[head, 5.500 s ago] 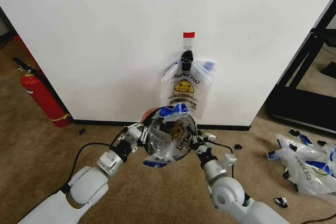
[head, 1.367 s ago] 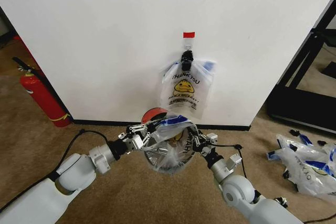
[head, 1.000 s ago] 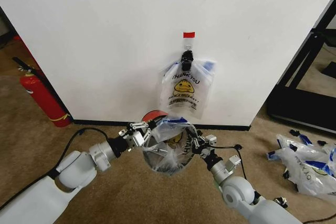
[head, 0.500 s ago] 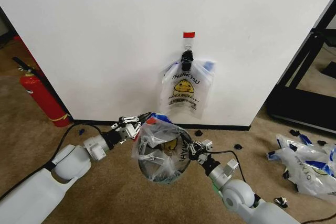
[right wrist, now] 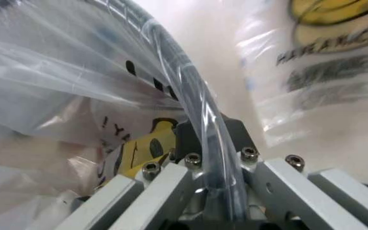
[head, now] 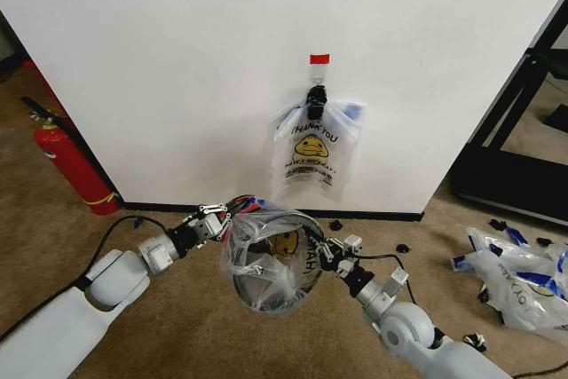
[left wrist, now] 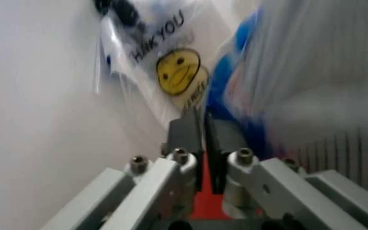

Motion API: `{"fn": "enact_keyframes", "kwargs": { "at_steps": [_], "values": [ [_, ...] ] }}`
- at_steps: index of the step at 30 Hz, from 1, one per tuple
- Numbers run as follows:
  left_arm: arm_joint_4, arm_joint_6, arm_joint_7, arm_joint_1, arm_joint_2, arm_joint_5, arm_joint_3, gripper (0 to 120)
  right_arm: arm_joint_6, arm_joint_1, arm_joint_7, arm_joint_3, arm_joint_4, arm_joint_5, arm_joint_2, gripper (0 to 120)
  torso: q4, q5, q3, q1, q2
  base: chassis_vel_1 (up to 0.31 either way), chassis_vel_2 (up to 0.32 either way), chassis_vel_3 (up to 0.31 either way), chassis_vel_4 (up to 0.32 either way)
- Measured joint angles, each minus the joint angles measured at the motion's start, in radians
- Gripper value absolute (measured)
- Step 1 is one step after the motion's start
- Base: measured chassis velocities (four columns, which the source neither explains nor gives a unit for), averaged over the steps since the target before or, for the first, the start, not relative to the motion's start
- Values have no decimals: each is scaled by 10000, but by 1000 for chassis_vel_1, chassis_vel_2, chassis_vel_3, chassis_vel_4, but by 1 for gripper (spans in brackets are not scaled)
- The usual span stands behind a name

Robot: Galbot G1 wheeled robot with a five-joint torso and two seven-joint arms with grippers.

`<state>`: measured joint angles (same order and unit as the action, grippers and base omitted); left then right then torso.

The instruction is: Pick up the garbage bag from the wall and place it over the trash bin.

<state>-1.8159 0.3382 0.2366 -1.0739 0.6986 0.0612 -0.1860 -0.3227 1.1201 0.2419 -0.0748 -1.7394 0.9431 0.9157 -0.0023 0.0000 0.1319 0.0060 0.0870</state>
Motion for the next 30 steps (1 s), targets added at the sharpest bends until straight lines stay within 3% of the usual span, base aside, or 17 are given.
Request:
{"fn": "enact_keyframes", "kwargs": {
  "at_steps": [9, 16, 17, 19, 23, 24, 27, 30],
  "values": [
    [-51, 289, -419, 8, -59, 542, -196, 34, 81, -124, -486, 97, 69, 720, 26, 0, 0, 0, 0, 0, 0, 0, 0, 0, 0],
    [-465, 272, -1393, -967, 457, 978, -1109, 65, 52, 202, -2722, 282, -467, 1963, 768, 0, 0, 0, 0, 0, 0, 0, 0, 0, 0],
    [-465, 272, -1393, -967, 457, 978, -1109, 65, 52, 202, -2722, 282, -467, 1963, 768, 0, 0, 0, 0, 0, 0, 0, 0, 0, 0],
    [-838, 121, -2070, -1557, 806, 2196, -1247, 73, -36, 361, -3415, 423, -704, 2139, 1185, 0, 1, -1, 0, 0, 0, 0, 0, 0, 0],
    [-1501, -306, -2526, -2443, 1221, 5975, -1167, 90, -94, 582, -5044, 1069, -1179, 2509, 2133, 0, 0, -1, -1, 0, 0, 0, 0, 0, 0],
    [-1501, -306, -2526, -2443, 1221, 5975, -1167, 90, -94, 582, -5044, 1069, -1179, 2509, 2133, 0, 0, -1, -1, 0, 0, 0, 0, 0, 0],
    [-1533, -289, -1362, -2883, 1243, 8096, -1007, 98, 67, 657, -6631, 1631, -1665, 2949, 2775, 0, 1, 0, -1, -1, 0, 0, 0, 0, 0],
    [-984, 17, 1336, -3043, 1285, 8788, -755, 100, 395, 794, -7668, 2191, -2122, 3482, 3323, 0, 1, -2, -1, -1, 0, 0, 0, 0, 0]
  ]
}}
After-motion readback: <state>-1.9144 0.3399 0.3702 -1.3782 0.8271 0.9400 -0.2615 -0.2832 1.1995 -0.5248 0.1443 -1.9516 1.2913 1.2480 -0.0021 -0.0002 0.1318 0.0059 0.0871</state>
